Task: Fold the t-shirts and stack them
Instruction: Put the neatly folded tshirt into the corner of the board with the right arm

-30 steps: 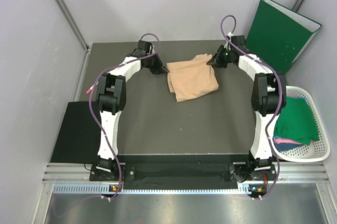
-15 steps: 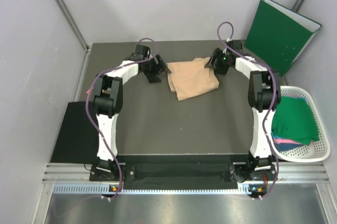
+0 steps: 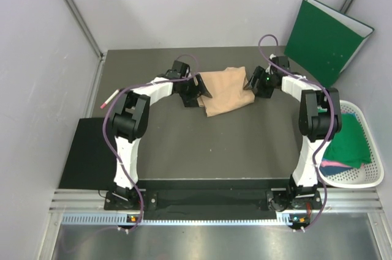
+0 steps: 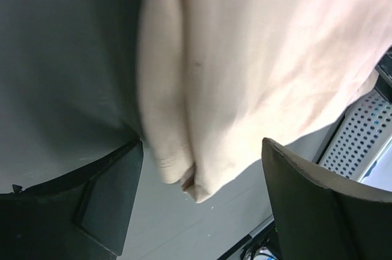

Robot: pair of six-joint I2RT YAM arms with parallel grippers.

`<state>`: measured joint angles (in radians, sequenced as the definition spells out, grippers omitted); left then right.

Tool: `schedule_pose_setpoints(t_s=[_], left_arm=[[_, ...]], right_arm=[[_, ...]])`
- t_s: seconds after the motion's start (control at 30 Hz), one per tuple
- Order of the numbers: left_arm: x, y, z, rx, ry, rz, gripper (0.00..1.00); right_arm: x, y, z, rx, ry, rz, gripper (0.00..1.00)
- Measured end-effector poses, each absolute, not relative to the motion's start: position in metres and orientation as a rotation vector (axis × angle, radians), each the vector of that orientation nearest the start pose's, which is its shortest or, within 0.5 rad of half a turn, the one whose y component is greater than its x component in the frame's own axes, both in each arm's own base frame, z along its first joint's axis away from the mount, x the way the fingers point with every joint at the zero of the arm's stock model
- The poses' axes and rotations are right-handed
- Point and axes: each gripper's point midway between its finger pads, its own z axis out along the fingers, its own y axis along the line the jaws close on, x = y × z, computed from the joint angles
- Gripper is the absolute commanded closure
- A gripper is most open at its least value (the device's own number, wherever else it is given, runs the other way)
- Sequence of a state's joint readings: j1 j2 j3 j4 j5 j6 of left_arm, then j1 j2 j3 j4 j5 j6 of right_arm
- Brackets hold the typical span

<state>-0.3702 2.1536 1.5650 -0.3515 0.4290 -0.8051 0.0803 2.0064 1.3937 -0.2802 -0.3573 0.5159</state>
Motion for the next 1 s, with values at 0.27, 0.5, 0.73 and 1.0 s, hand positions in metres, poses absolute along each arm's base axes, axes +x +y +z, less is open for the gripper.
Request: schedule_pose_setpoints(t_s=[0.27, 0.5, 0.73, 1.0], left_arm=[[0.445, -0.291, 0.051, -0.374, 2.657, -0.986, 0.17], [0.463, -0.297, 0.053, -0.388, 2.637, -0.997, 0.17], [0.470, -0.299, 0.052, -0.410, 2.636, -0.990, 0.21], [0.478, -0.300, 0.052, -0.420, 2.634, -0.991, 0.20]], right_arm=[[0.476, 0.130, 0.045, 0.372, 2.511, 0.727, 0.31], [0.486, 0.151, 0.045, 0.311, 2.503, 0.752, 0.32], [0.492, 0.164, 0.045, 0.281, 2.493, 0.766, 0.33], [0.490, 0.176, 0.035, 0.268, 2.508, 0.783, 0.96]])
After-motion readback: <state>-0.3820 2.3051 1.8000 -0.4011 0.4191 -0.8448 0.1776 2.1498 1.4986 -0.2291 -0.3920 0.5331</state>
